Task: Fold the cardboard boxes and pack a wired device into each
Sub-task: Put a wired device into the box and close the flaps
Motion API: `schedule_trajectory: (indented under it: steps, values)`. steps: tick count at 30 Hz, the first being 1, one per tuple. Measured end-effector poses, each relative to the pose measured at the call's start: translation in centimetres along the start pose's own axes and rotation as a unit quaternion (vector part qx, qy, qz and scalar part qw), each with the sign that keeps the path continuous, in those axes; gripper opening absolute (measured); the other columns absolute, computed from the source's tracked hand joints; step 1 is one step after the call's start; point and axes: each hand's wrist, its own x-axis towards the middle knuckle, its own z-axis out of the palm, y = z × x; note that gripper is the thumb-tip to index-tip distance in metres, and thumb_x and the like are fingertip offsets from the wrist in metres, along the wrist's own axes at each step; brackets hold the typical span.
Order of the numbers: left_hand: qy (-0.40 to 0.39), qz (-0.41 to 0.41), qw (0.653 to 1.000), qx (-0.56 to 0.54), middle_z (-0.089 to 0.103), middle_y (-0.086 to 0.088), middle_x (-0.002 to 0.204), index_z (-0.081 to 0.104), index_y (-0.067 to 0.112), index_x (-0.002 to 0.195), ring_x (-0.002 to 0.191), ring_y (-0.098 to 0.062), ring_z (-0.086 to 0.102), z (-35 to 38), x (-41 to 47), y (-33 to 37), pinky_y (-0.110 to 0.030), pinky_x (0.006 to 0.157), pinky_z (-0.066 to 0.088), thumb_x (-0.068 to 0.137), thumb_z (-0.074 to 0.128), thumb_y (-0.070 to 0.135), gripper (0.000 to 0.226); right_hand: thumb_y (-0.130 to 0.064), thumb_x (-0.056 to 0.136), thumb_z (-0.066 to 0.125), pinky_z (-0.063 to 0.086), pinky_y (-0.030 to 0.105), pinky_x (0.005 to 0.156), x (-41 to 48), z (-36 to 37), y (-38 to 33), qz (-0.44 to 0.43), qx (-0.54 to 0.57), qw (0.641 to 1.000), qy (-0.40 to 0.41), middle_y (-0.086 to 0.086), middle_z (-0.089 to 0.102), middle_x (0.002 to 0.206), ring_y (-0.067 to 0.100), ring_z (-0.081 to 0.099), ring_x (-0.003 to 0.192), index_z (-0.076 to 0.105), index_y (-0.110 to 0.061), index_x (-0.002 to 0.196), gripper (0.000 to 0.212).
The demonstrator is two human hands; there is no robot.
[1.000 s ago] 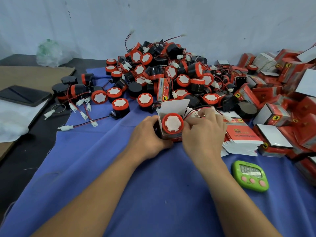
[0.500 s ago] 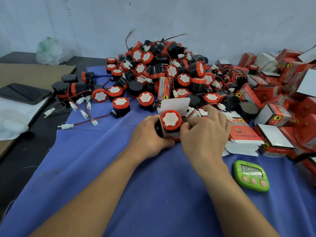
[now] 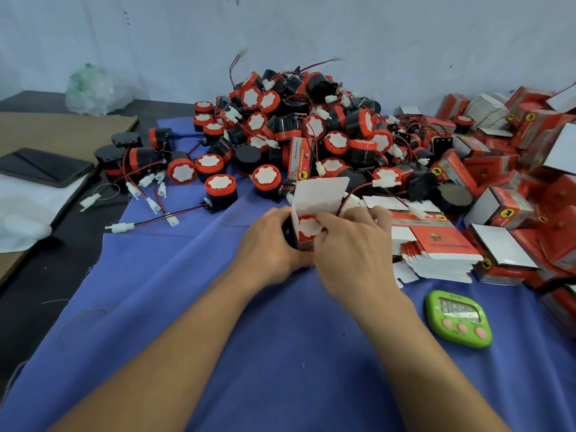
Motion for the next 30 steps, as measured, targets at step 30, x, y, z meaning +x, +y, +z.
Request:
schedule_trajectory:
  steps: [30]
  values:
    - [-0.043, -0.005, 0.999, -0.003, 0.061, 0.021, 0.111, 0.056, 0.051, 0.115, 0.098, 0.001, 0.06, -0.1, 0.1, 0.2, -0.022, 0.079, 0.05, 0.062, 0.088, 0.042, 0.062, -0.023, 0.099, 0.054, 0.046, 0.04, 0.069, 1.7, -3.7, 1.7, 0.141, 0.13, 0.967, -0.165, 0.002, 0.066, 0.074, 0.029, 0.057, 0.077, 0.069, -0.022, 0.087, 0.019]
